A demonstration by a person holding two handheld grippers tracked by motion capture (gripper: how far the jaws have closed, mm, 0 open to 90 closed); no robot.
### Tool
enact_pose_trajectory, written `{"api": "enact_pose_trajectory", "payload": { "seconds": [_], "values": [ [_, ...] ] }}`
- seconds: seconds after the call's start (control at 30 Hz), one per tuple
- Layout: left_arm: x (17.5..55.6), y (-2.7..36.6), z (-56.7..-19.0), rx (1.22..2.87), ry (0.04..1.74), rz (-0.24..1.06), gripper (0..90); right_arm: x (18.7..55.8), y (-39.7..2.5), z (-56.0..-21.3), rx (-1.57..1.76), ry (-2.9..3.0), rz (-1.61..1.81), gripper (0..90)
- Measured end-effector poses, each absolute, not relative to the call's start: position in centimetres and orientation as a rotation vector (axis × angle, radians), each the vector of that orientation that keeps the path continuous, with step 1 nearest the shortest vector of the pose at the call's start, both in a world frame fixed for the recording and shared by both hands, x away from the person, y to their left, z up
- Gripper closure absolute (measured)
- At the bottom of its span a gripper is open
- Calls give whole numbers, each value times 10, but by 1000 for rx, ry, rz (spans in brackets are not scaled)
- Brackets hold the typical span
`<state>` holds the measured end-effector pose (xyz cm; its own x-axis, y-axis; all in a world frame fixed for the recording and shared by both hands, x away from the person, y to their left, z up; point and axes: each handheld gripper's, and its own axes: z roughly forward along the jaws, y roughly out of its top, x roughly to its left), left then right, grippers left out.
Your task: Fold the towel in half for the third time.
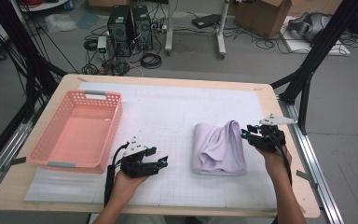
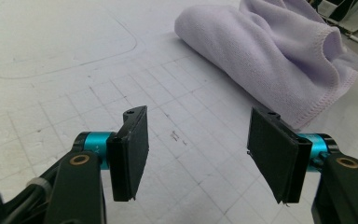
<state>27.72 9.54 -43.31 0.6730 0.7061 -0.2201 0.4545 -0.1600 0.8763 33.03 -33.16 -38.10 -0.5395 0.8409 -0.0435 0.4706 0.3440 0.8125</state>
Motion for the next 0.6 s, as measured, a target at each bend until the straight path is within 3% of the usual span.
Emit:
{"api": "enact_pose_trajectory", "payload": {
  "seconds": [0.17,0.23,0.37,0.47,0.53,0.6],
  "values": [
    [276,101,-433,1809,923,289,387,309,-326,-394,1123,2195,1135,609],
    [276,102,-432,1807,919,289,386,306,-320,-403,1118,2233,1119,642],
    [274,103,-433,1805,916,288,386,306,-319,-417,1169,2270,964,863],
    [274,105,-434,1806,913,290,387,303,-330,-420,1227,2227,932,861],
    [274,106,-434,1804,913,293,386,299,-338,-419,1251,2196,957,746],
    [274,106,-434,1807,913,296,386,296,-342,-415,1258,2156,1008,703]
  ]
}}
